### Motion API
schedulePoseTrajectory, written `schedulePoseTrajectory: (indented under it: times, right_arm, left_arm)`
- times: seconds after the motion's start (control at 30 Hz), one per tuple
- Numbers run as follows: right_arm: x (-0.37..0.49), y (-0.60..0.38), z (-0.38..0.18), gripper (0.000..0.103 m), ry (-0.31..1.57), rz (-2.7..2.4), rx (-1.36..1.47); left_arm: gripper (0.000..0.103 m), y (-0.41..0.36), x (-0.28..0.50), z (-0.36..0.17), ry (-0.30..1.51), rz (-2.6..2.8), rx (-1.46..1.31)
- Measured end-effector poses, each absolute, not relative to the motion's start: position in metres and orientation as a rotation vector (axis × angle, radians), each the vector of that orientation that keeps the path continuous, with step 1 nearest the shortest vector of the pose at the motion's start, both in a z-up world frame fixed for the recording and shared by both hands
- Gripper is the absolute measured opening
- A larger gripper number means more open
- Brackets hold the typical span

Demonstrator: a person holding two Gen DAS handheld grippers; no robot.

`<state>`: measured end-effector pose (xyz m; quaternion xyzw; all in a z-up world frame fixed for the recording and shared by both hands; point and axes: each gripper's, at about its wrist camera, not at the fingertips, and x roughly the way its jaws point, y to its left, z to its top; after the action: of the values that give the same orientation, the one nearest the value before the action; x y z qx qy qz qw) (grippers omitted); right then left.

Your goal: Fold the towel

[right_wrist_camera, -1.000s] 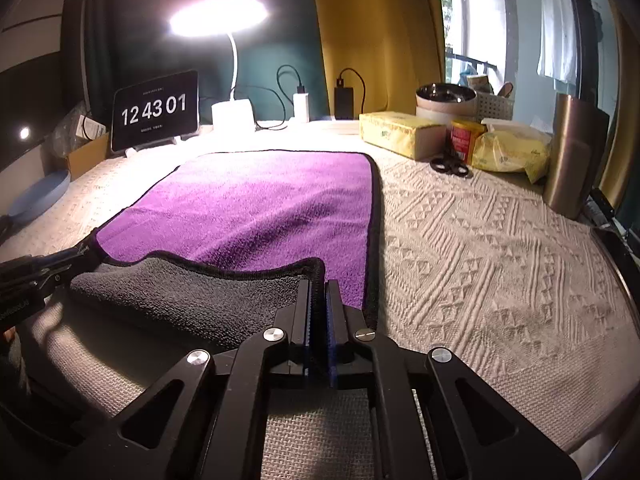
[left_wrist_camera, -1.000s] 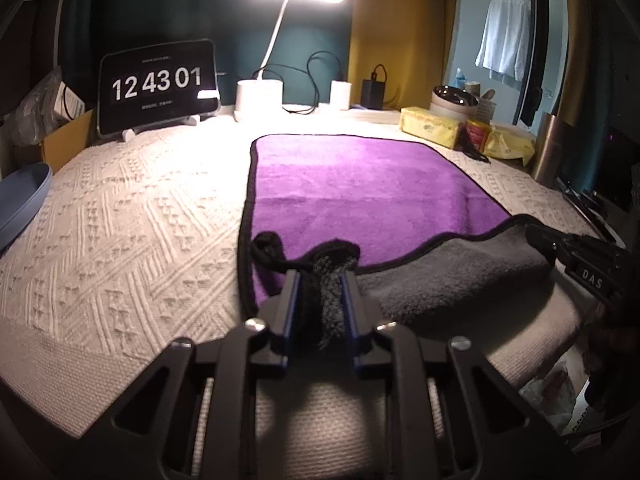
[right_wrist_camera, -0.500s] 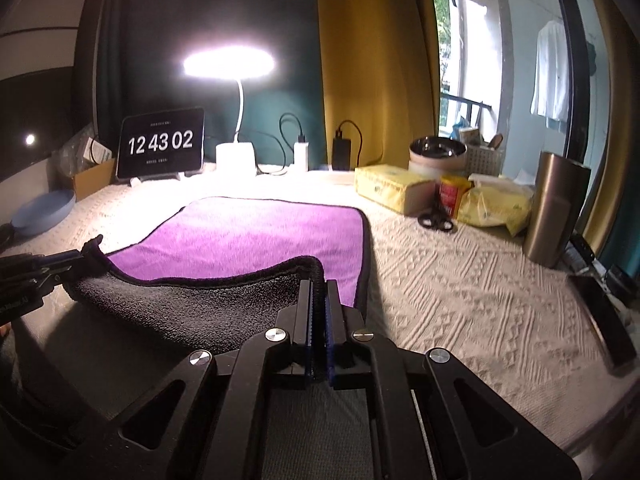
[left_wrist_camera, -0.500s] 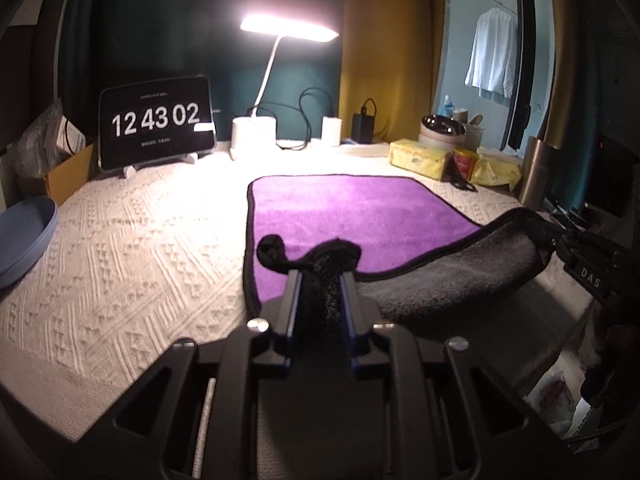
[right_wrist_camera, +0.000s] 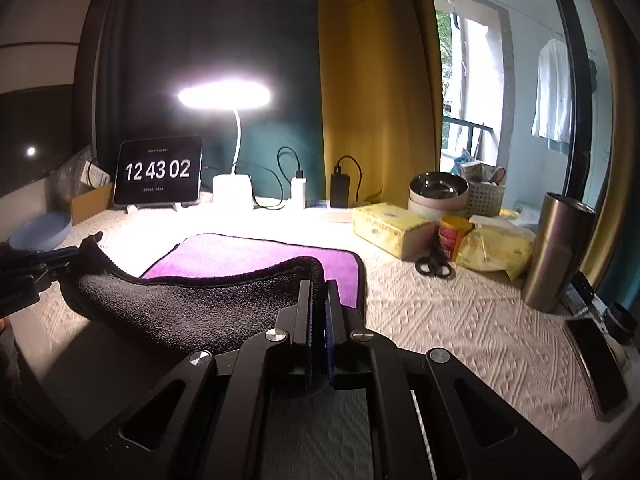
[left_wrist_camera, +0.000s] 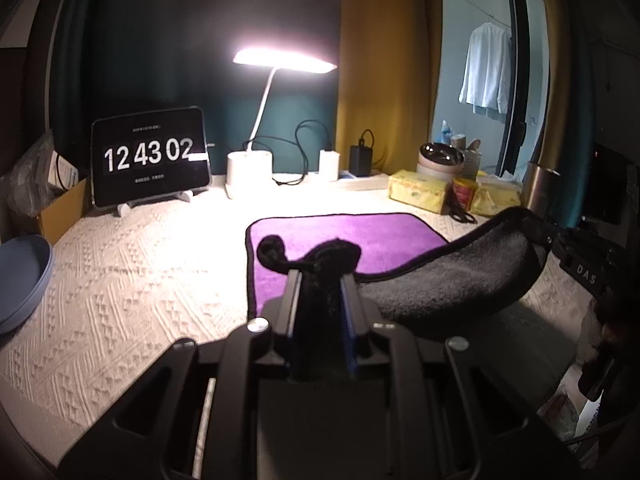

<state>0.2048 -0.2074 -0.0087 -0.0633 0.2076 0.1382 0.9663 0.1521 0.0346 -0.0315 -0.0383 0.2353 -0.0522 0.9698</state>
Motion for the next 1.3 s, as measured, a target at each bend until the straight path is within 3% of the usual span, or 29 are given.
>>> schedulePoseTrajectory:
  times: [1.3]
  right_arm:
    - [0.349,-0.191,0.018,0.006,0.348,0.271,-0.148]
  left_arm:
    - [0.019,0.044,0.292,0.004,0.388,-0.039,0.011]
